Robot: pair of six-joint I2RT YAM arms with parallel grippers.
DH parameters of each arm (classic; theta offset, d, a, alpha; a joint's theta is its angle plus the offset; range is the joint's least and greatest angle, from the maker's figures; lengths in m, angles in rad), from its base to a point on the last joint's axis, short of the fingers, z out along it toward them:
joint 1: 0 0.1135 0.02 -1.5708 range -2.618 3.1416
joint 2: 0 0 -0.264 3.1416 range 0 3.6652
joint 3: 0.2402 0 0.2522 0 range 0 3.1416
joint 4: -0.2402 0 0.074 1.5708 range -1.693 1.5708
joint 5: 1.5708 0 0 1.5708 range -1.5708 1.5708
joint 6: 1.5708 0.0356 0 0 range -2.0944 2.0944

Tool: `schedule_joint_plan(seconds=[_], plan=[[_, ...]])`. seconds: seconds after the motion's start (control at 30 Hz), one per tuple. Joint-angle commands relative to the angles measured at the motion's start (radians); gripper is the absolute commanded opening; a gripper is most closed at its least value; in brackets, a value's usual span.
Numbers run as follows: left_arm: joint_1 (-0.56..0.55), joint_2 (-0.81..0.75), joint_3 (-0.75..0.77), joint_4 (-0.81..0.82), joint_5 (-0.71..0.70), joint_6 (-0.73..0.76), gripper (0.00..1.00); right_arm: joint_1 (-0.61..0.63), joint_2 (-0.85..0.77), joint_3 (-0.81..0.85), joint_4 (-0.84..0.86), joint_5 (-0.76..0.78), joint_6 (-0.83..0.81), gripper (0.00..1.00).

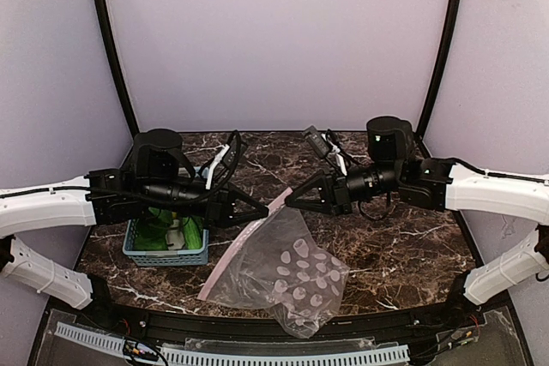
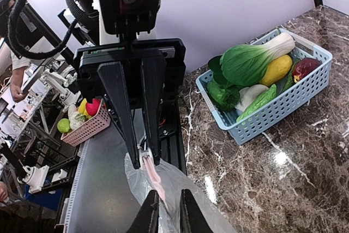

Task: Place the food in the zip-top bag and seal the zipper
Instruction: Hold the zipper food storage bag at the center of the board, then unzip the zipper of the food storage bag.

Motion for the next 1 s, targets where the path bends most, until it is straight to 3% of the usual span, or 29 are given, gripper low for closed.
schedule_joint_plan(seconds=[0.0, 0.1, 0.3, 0.57, 0.97], plan=[[0.002, -0.014, 0.005, -0.022, 0.006, 0.01, 0.01, 0.0, 0.0, -0.006, 0.036, 0.011, 0.004, 0.1], [0.001, -0.014, 0.005, -0.021, 0.004, 0.011, 0.01, 0.0, -0.008, -0.009, 0.039, 0.029, 0.004, 0.0], [0.001, -0.016, 0.002, -0.022, 0.004, 0.009, 0.01, 0.0, -0.039, -0.022, 0.04, 0.103, 0.01, 0.0], [0.002, -0.033, -0.014, -0.021, -0.005, 0.003, 0.01, 0.0, -0.111, -0.009, -0.041, 0.351, -0.019, 0.0], [0.002, -0.036, -0.023, -0.018, -0.006, -0.001, 0.01, 0.0, -0.097, 0.064, -0.15, 0.515, -0.051, 0.0]])
